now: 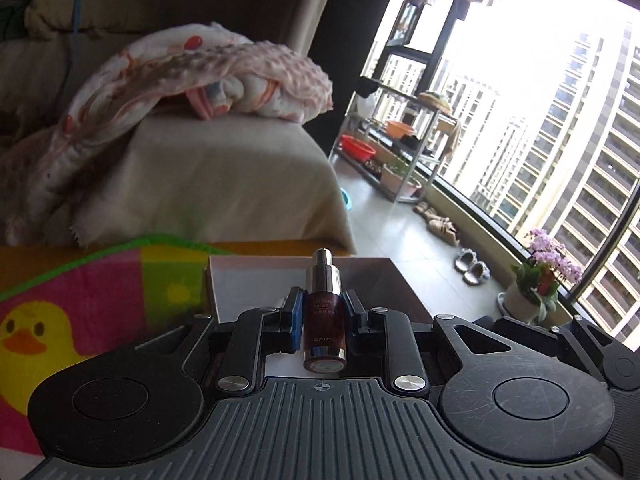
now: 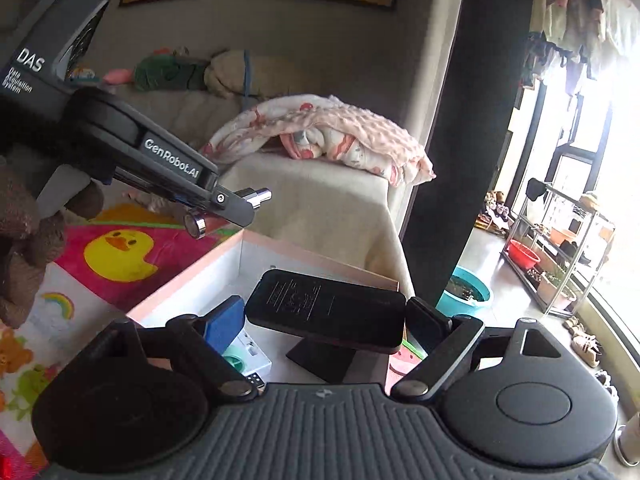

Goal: Organize rigid objects
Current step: 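Lower the red tube and black phone into the pink box and open both grippers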

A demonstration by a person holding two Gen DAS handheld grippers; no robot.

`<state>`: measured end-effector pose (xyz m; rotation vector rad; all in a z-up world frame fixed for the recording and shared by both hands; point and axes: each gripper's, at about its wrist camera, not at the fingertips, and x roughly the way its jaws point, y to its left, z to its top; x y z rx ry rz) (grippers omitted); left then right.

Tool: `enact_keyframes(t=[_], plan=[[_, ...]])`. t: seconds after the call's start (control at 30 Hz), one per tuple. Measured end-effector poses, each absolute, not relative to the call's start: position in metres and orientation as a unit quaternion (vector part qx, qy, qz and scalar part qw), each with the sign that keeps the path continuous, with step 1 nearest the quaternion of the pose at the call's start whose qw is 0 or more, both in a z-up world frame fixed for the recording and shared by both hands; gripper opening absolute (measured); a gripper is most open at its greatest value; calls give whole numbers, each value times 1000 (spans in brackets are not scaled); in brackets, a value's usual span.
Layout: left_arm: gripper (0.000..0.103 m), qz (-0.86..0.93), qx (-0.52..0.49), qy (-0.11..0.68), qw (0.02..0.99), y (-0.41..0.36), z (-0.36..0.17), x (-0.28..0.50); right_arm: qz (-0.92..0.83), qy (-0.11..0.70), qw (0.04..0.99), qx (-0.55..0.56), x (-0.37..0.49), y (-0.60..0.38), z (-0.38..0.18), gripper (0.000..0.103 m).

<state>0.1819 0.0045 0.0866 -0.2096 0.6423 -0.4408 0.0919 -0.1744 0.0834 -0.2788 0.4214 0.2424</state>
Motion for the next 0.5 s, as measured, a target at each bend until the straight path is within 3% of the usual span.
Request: enact_keyframes(t=[0.13, 0.23, 0.5], plan=[[25, -191, -103, 311, 925, 9, 66, 198, 142, 263, 945, -135, 120, -169, 64, 87], [25, -204, -105, 294, 928, 20, 69, 186, 143, 255, 947, -133, 111, -170, 60, 87], [25, -246, -83, 271, 927, 57, 78, 71, 146, 248, 955, -72, 35, -203, 61, 88]])
